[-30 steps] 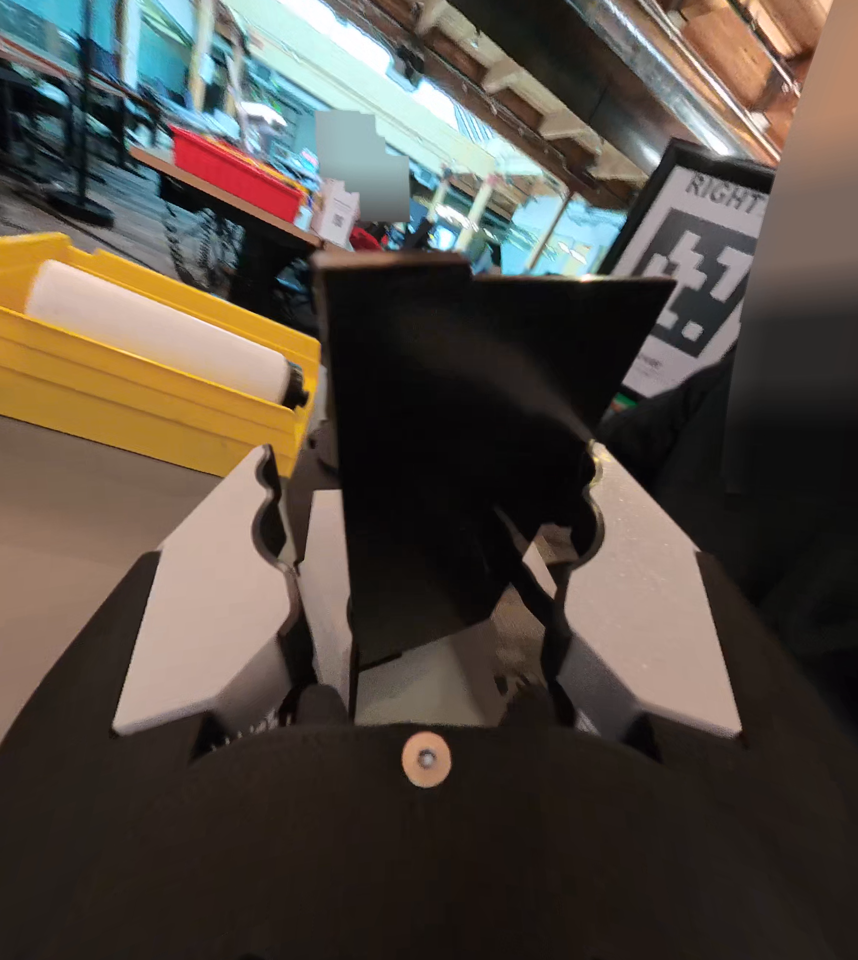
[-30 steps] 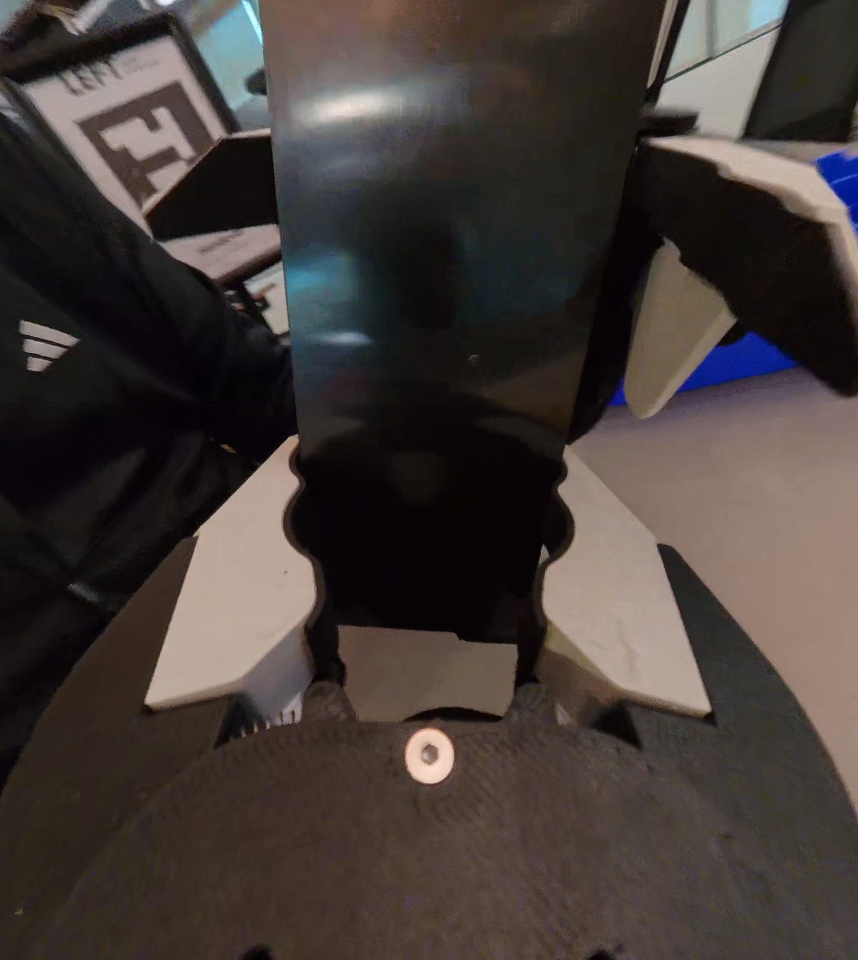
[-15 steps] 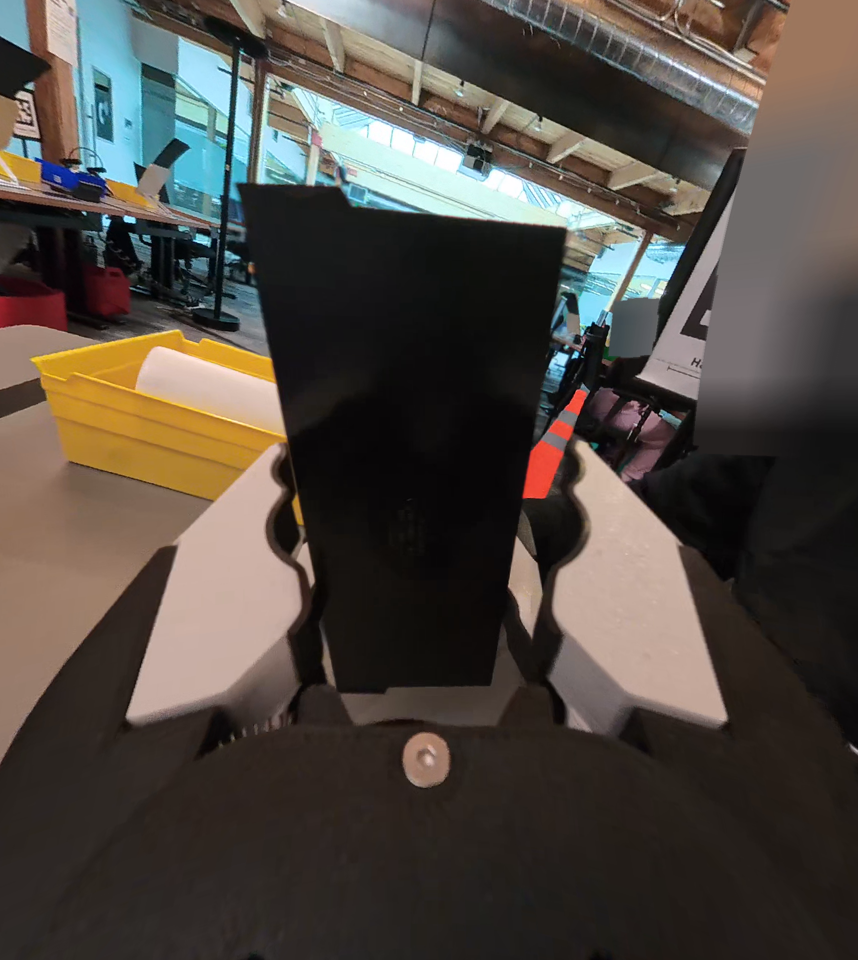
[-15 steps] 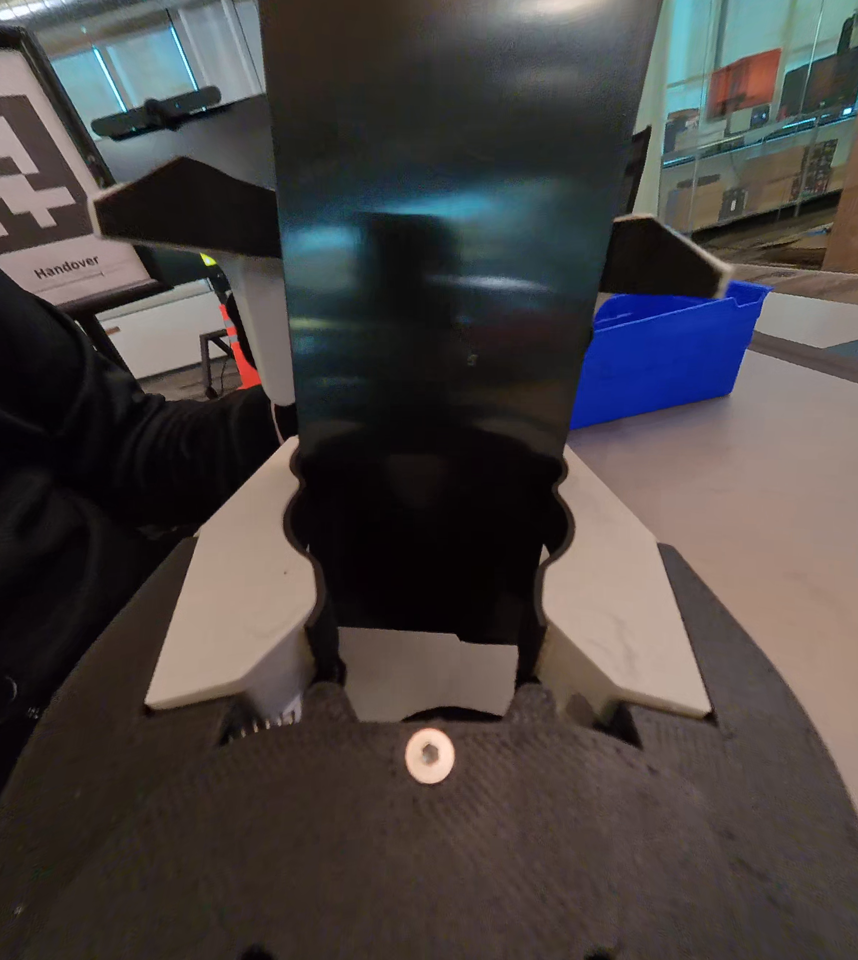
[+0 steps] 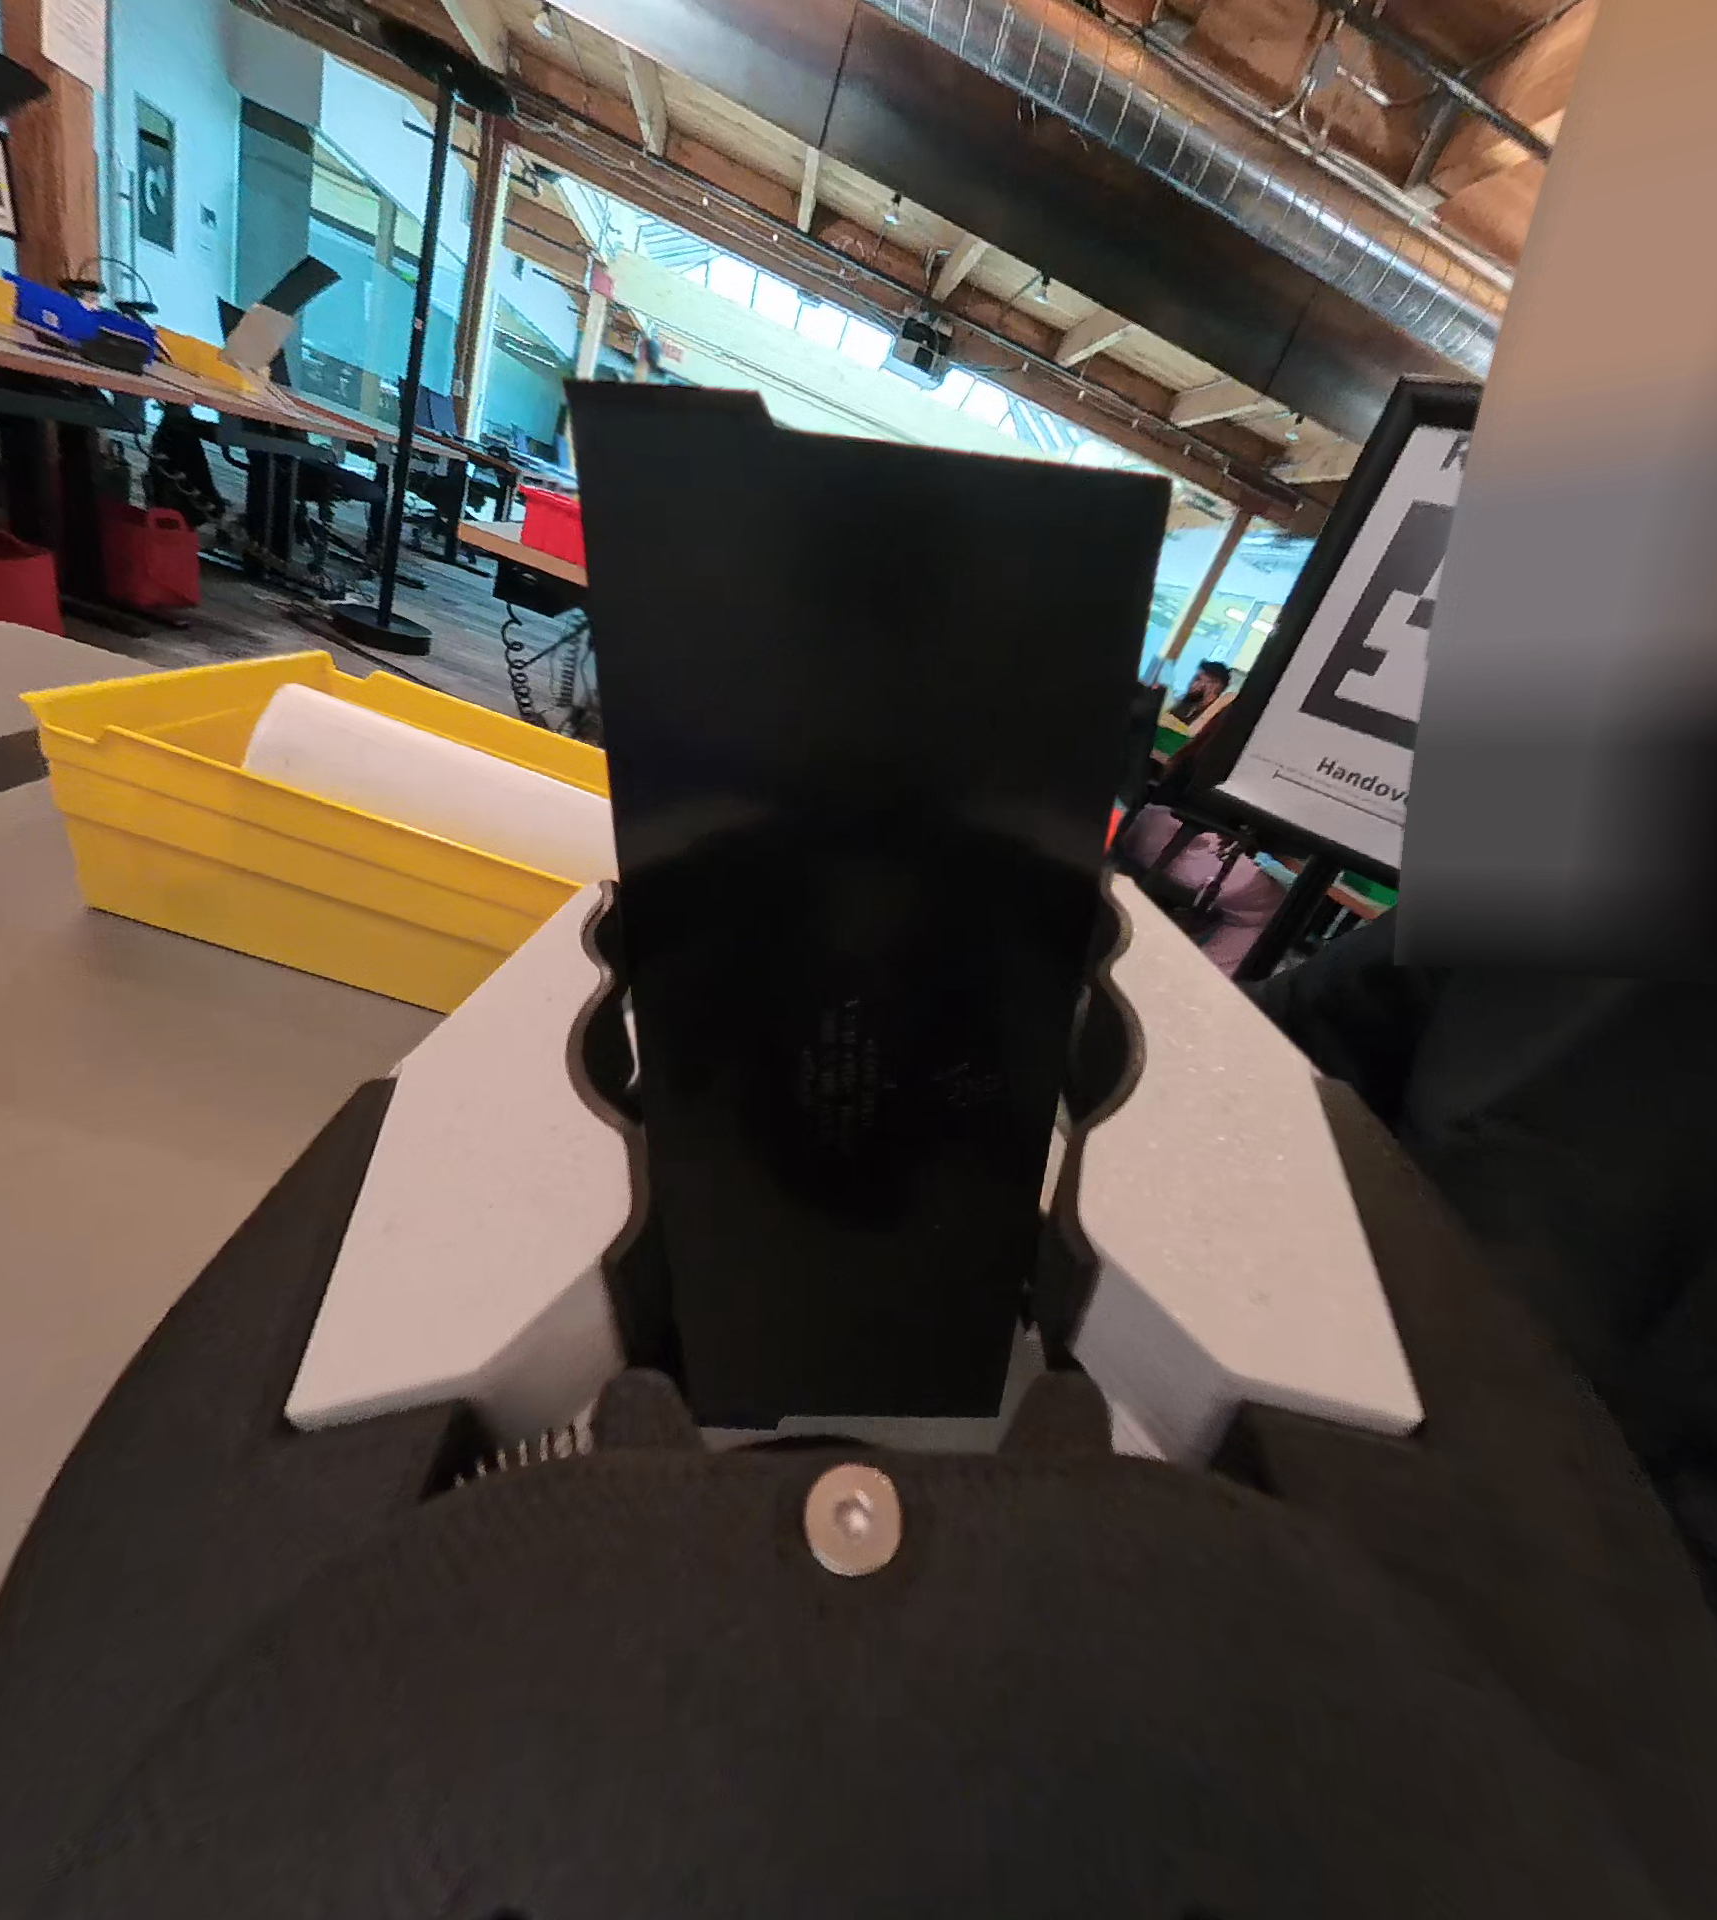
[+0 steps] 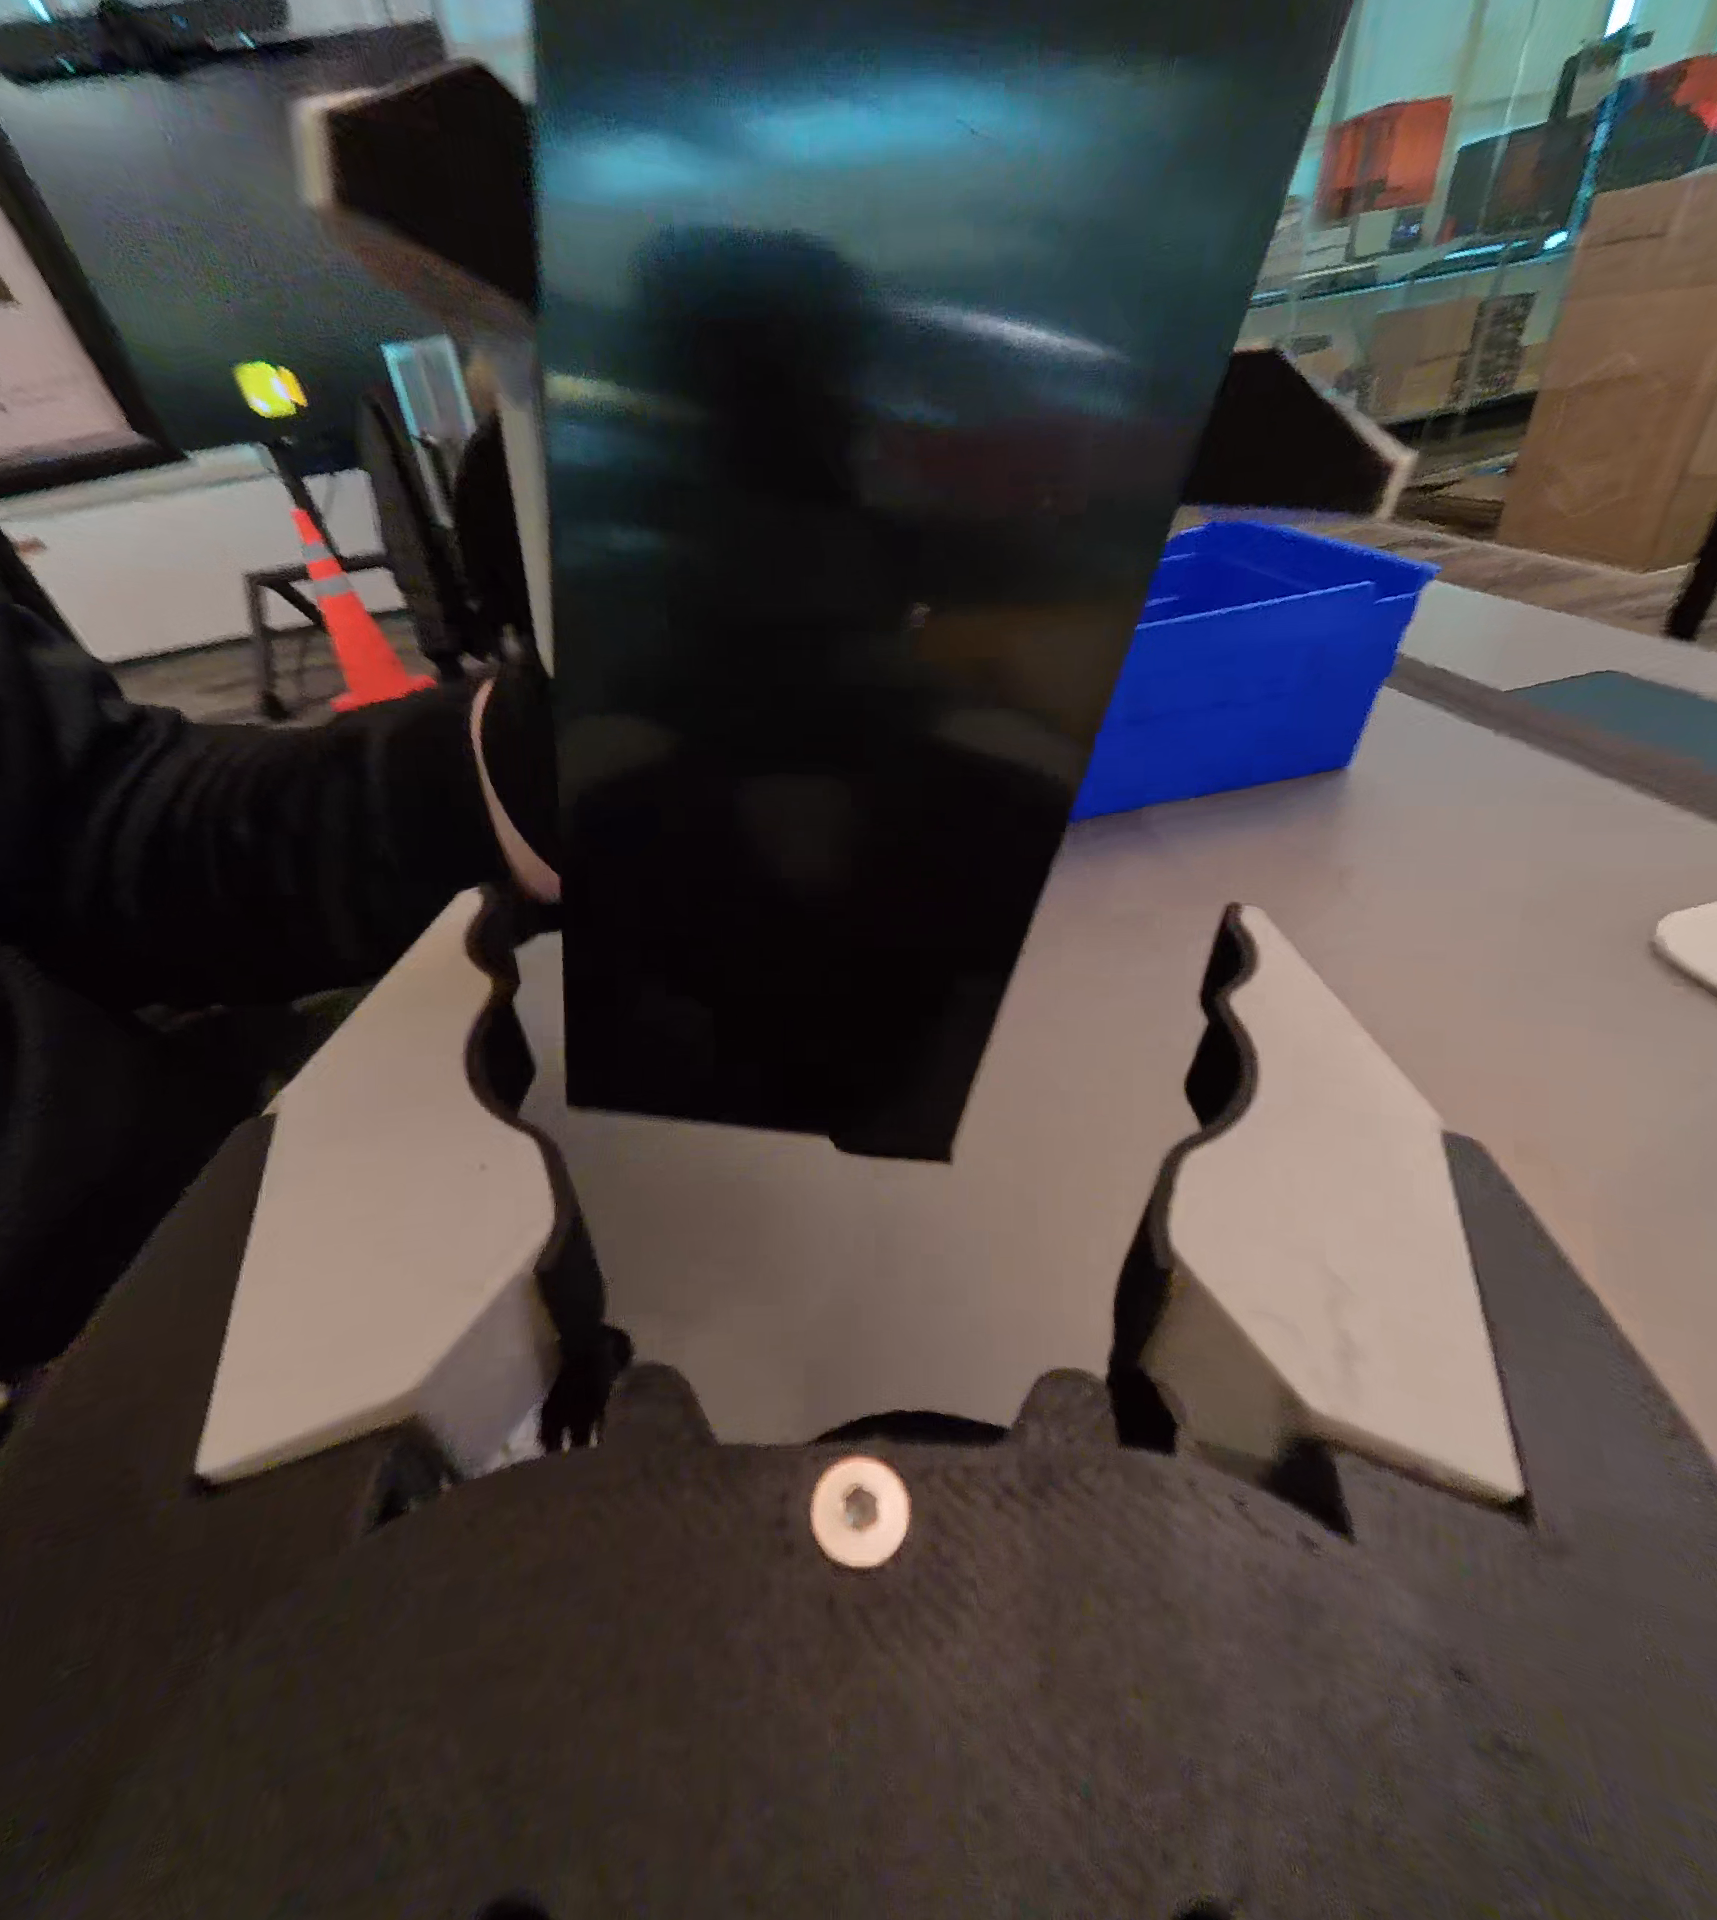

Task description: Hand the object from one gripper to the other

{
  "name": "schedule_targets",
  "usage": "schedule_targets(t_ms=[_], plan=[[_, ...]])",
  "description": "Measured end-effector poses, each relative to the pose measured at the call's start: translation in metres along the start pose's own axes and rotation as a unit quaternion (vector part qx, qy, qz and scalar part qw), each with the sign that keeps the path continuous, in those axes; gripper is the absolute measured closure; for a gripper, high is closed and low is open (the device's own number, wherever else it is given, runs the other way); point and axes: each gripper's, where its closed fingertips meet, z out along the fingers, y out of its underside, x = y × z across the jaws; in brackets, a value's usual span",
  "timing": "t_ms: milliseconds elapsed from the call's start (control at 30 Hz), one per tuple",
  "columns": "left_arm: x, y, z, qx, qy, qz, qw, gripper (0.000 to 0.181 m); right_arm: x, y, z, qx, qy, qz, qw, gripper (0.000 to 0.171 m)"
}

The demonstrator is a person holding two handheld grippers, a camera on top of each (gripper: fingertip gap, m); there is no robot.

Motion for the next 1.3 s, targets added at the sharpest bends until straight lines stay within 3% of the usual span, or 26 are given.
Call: schedule_targets(t_ms=[67, 167, 233, 367, 600, 800, 933, 1100, 1300], plan=[[0.002, -0.001, -0.004, 0.0, 0.022, -0.028, 0.999, 0.095, 0.005, -0.003, -0.009, -0.01, 0.031, -0.049, 0.998, 0.04], [0.003, 0.001, -0.009, -0.004, 0.05, -0.073, 0.996, 0.095, 0.01, -0.013, -0.021, -0.036, 0.081, -0.152, 0.984, 0.024], [0.005, 0.003, -0.01, -0.004, 0.075, -0.108, 0.991, 0.095, 0.008, -0.019, -0.024, -0.06, 0.103, -0.238, 0.964, 0.012], [0.004, 0.008, -0.009, 0.003, 0.104, -0.161, 0.982, 0.095, 0.001, -0.026, -0.021, -0.111, 0.124, -0.383, 0.909, 0.011], [-0.002, 0.016, -0.003, 0.0, 0.102, -0.191, 0.976, 0.095, 0.0, -0.03, -0.011, -0.135, 0.129, -0.44, 0.878, 0.012], [-0.026, -0.006, -0.014, 0.088, 0.064, -0.226, 0.968, 0.095, -0.016, -0.021, -0.005, -0.134, 0.124, -0.436, 0.881, 0.012], [-0.046, -0.024, -0.028, 0.18, 0.042, -0.265, 0.946, 0.095, -0.019, -0.014, 0.001, -0.124, 0.159, -0.445, 0.873, 0.035], [-0.05, -0.027, -0.03, 0.217, 0.037, -0.287, 0.932, 0.095, -0.008, -0.024, -0.003, -0.1, 0.247, -0.481, 0.836, 0.096], [-0.053, -0.039, -0.041, 0.251, 0.029, -0.284, 0.925, 0.096, -0.008, -0.03, -0.007, -0.084, 0.277, -0.504, 0.814, 0.129]])
